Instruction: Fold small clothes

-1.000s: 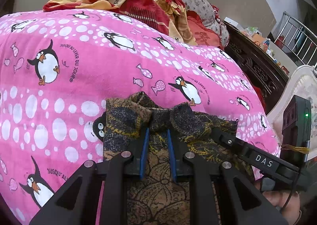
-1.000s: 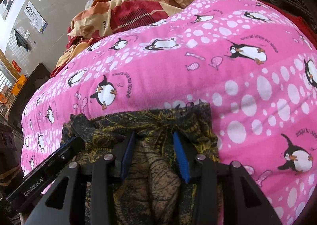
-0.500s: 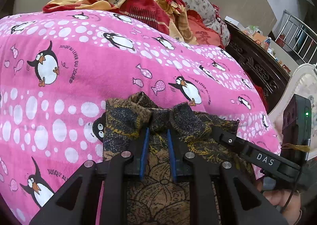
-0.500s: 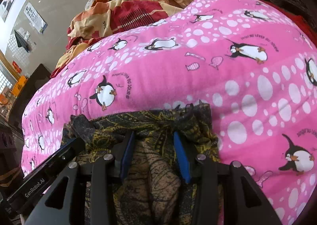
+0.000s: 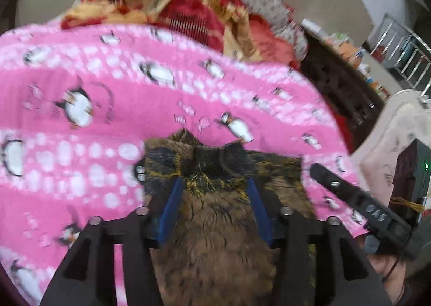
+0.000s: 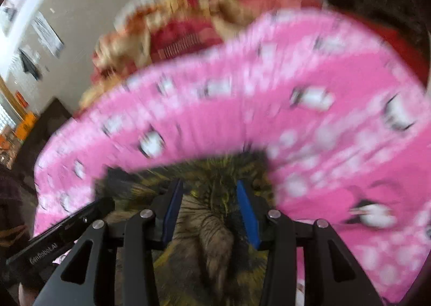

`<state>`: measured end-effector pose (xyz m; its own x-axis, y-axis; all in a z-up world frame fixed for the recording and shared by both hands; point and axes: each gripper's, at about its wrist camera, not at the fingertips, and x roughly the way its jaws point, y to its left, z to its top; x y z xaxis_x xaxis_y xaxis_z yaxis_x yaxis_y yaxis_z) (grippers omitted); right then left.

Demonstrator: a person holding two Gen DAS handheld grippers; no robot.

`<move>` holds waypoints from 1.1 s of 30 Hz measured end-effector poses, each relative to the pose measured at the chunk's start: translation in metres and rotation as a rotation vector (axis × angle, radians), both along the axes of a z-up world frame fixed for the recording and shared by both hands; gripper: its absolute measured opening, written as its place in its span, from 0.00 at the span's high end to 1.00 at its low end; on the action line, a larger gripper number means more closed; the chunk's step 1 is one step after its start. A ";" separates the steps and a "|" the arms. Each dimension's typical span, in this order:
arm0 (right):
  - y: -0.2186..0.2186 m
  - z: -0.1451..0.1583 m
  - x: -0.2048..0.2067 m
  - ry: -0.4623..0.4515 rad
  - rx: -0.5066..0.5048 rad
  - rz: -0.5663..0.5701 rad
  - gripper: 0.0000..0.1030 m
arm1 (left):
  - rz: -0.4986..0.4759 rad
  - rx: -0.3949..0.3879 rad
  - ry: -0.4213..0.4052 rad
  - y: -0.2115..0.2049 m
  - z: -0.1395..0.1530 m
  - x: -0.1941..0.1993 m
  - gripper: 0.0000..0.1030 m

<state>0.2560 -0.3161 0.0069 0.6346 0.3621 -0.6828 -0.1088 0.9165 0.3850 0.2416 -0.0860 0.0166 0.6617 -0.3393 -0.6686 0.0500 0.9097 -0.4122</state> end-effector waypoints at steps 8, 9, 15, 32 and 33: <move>-0.058 0.005 -0.090 -0.080 -0.131 -0.001 0.44 | 0.016 0.013 0.015 0.043 -0.023 -0.081 0.63; -0.066 -0.003 -0.099 -0.069 -0.140 -0.010 0.44 | 0.025 0.002 0.028 0.045 -0.028 -0.086 0.63; -0.130 -0.059 -0.125 0.085 0.039 -0.165 0.48 | 0.044 -0.053 0.008 0.054 -0.061 -0.104 0.61; -0.133 -0.068 -0.122 0.088 0.082 -0.147 0.41 | -0.111 -0.271 -0.007 0.041 -0.064 -0.097 0.41; -0.132 -0.067 -0.122 0.091 0.083 -0.146 0.41 | -0.134 -0.282 -0.002 0.037 -0.063 -0.096 0.41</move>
